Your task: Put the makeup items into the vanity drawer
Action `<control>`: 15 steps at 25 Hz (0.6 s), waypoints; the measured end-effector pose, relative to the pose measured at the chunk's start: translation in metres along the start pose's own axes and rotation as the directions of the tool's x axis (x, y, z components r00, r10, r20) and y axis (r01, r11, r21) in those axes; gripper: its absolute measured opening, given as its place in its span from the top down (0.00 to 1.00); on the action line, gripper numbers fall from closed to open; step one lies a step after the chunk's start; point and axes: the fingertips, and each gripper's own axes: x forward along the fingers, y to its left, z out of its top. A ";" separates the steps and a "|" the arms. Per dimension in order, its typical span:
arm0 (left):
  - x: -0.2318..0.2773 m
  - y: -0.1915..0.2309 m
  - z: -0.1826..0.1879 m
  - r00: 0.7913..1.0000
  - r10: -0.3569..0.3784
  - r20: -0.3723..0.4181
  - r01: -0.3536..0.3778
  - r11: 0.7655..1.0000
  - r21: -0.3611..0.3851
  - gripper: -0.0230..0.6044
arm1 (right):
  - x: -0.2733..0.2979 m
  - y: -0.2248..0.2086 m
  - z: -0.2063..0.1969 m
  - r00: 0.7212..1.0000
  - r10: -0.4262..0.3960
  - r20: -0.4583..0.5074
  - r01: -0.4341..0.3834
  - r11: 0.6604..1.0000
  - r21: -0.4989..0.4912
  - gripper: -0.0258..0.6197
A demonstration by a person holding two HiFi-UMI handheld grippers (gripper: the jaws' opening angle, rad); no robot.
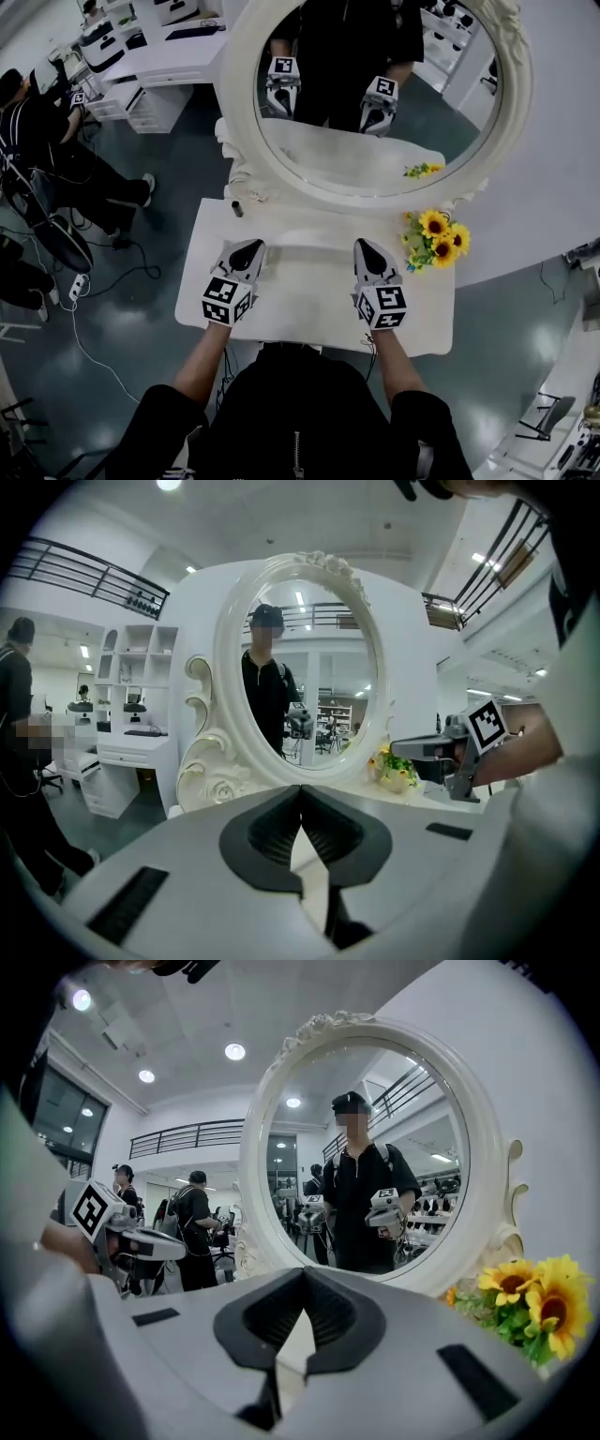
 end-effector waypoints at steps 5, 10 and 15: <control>0.003 -0.004 -0.009 1.000 -0.011 -0.019 0.011 1.000 -0.006 0.93 | -0.004 0.000 -0.003 1.000 -0.003 0.004 0.003 1.000 0.014 0.96; 0.006 -0.005 -0.008 1.000 -0.021 -0.013 0.021 1.000 -0.008 0.93 | -0.004 -0.003 -0.004 1.000 -0.008 0.005 0.008 1.000 0.018 0.96; 0.009 -0.005 -0.011 1.000 -0.022 -0.022 0.021 1.000 -0.012 0.93 | -0.006 -0.005 -0.007 1.000 -0.012 -0.001 0.012 1.000 0.022 0.96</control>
